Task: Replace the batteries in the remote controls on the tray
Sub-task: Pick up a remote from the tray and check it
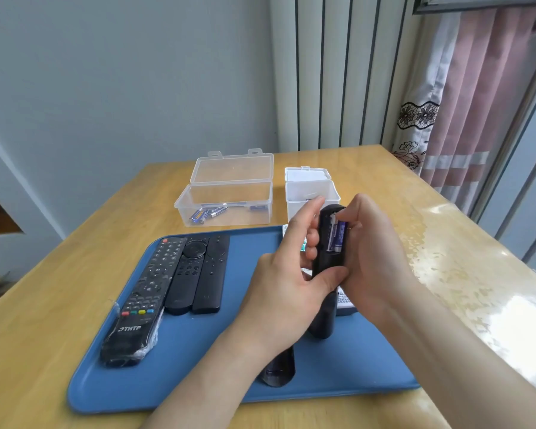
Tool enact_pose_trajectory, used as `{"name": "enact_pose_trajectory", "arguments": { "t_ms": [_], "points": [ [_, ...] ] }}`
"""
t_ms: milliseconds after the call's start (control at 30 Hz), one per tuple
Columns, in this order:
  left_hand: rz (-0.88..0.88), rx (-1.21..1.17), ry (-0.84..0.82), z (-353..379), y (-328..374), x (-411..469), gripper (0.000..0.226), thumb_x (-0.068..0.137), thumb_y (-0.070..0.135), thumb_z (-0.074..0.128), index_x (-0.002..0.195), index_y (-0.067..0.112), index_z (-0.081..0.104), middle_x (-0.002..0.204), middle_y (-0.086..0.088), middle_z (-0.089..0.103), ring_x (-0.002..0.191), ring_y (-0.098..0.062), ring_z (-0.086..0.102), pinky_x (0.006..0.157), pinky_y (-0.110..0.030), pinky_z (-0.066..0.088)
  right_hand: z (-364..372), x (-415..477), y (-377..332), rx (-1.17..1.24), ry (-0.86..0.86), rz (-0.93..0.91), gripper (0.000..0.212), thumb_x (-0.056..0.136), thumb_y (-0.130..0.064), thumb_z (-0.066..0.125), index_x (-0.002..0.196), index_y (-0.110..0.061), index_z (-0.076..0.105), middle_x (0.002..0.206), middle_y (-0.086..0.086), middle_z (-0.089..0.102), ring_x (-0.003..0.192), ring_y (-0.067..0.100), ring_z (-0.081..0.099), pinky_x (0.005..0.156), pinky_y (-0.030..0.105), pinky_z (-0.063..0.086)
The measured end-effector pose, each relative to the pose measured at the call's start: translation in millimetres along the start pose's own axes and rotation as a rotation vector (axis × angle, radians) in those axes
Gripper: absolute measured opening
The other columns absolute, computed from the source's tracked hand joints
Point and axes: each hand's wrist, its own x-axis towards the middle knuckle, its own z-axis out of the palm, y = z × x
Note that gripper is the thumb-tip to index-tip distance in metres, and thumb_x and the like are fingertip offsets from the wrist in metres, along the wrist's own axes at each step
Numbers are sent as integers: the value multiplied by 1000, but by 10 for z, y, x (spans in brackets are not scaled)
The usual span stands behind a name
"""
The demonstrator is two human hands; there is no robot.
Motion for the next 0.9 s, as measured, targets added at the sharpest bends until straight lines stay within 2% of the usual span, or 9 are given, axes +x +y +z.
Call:
{"name": "enact_pose_trajectory", "arguments": {
  "t_ms": [67, 133, 200, 400, 500, 600, 700, 800, 900],
  "points": [
    [17, 81, -20, -1, 4, -9, 83, 85, 24, 72, 133, 69, 22, 92, 12, 58, 55, -2, 50, 66, -18, 45, -9, -8, -19, -18, -5, -17, 21, 69, -25, 41, 71, -7, 52, 65, 8, 50, 57, 24, 47, 67, 37, 42],
    [111, 331, 9, -19, -16, -11, 75, 87, 38, 65, 136, 68, 17, 92, 13, 57, 55, -9, 51, 66, -30, 51, -25, -11, -31, -56, 2, -35, 16, 72, -23, 39, 72, -9, 47, 64, 7, 48, 57, 22, 47, 65, 36, 40],
    [221, 556, 124, -76, -40, 18, 60, 88, 50, 57, 139, 61, 27, 86, 14, 51, 62, -11, 52, 65, -35, 51, -37, -7, -24, -118, 7, -45, 15, 75, -23, 40, 76, -10, 48, 65, 6, 48, 60, 20, 48, 61, 33, 41],
    [337, 445, 333, -175, -94, 78, 29, 81, 31, 74, 108, 32, 63, 84, 15, 41, 72, -1, 46, 59, -17, 40, -22, 46, 97, -219, -62, 39, 28, 71, -28, 51, 89, -10, 64, 78, 5, 61, 73, 19, 59, 78, 39, 46],
    [216, 209, 369, -190, -60, 89, 19, 79, 16, 77, 89, 25, 64, 79, 14, 60, 74, -2, 58, 63, -17, 44, -3, 58, 139, -131, -120, 36, 28, 79, -21, 48, 98, -9, 65, 87, 8, 62, 85, 22, 58, 83, 41, 44],
    [0, -404, 352, -265, 4, 141, 17, 87, 0, 66, 88, 17, 62, 81, -4, 72, 76, -16, 68, 69, -26, 54, -14, 68, 133, -81, -46, -34, 32, 91, 1, 40, 107, -2, 68, 95, 14, 69, 88, 26, 64, 96, 44, 50],
    [-229, -732, 365, -351, 3, 183, 25, 92, -8, 41, 86, 10, 57, 74, -9, 59, 77, -22, 67, 67, -27, 56, -47, 65, 99, -102, 8, -75, 31, 95, 6, 43, 115, -4, 65, 88, 10, 67, 83, 23, 71, 74, 34, 54],
    [-388, -658, 255, -405, -65, 185, 24, 82, -2, 43, 73, 16, 56, 67, -2, 46, 58, -13, 47, 47, -20, 37, -83, 75, 44, 15, 40, -156, 29, 96, 6, 47, 117, -5, 63, 95, 13, 64, 92, 23, 72, 76, 36, 56],
    [-388, -203, 58, -416, -91, 175, 4, 78, 26, 62, 75, 23, 61, 60, 8, 44, 54, -7, 40, 52, -17, 32, -109, 78, -3, 233, 76, -217, 29, 93, 9, 50, 118, -3, 60, 102, 16, 66, 104, 28, 71, 81, 41, 60]
  ]
}}
